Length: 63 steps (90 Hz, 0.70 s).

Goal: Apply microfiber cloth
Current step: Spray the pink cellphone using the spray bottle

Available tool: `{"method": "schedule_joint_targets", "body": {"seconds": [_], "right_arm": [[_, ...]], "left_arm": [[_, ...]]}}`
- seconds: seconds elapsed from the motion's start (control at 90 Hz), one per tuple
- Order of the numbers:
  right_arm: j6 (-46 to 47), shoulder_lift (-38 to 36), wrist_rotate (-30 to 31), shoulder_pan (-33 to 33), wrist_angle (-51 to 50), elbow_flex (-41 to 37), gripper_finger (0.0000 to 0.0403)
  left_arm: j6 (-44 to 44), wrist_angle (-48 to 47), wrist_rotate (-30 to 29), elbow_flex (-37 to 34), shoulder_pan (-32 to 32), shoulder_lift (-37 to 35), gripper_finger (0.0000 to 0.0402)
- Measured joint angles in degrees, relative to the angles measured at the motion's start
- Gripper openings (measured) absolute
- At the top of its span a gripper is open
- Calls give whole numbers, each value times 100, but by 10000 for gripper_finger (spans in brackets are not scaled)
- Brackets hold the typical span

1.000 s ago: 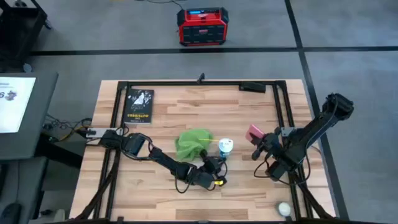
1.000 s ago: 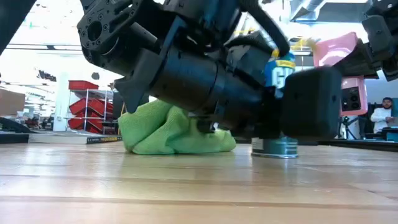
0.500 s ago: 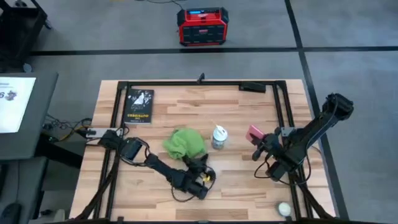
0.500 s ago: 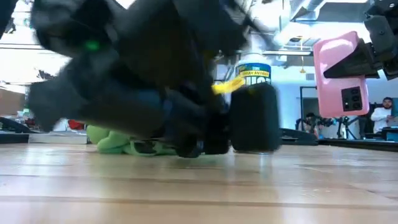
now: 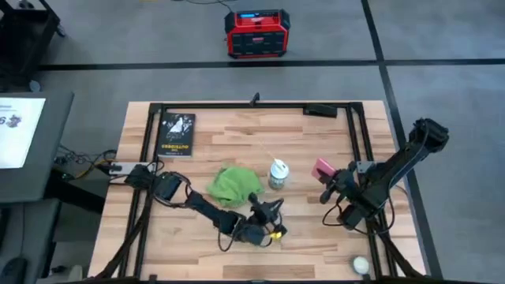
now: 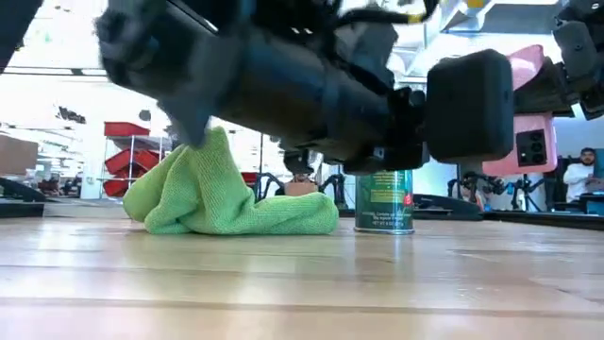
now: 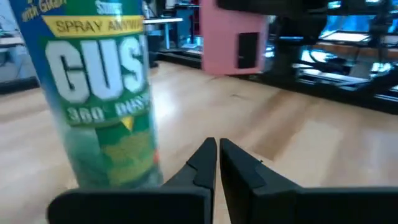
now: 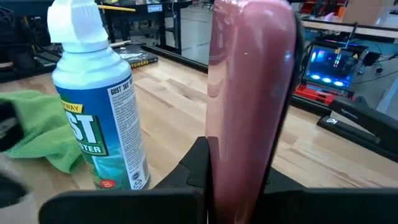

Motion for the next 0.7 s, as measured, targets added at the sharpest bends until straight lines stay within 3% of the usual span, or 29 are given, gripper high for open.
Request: {"method": "schedule_joint_targets", "body": {"seconds": [0.133,0.256,0.422,0.6,0.7], "right_arm": [[-42,0,2,0,0,0,12],[-43,0,2,0,-2,0,12],[-48,0,-2,2,-4,0,12],[-58,0,-7,28,-118,0,12],[-56,0,-7,28,-116,0,12]], "left_arm": [[163,31,676,0,307,0,0],[-86,-149,758,0,555,0,0],[-1882,-1602,-470,2,381,-9,0],[-4186,-3321,-1165,-2,-160,-7,0],[-4601,-3542,-1699,-4,-391,-7,0]]}}
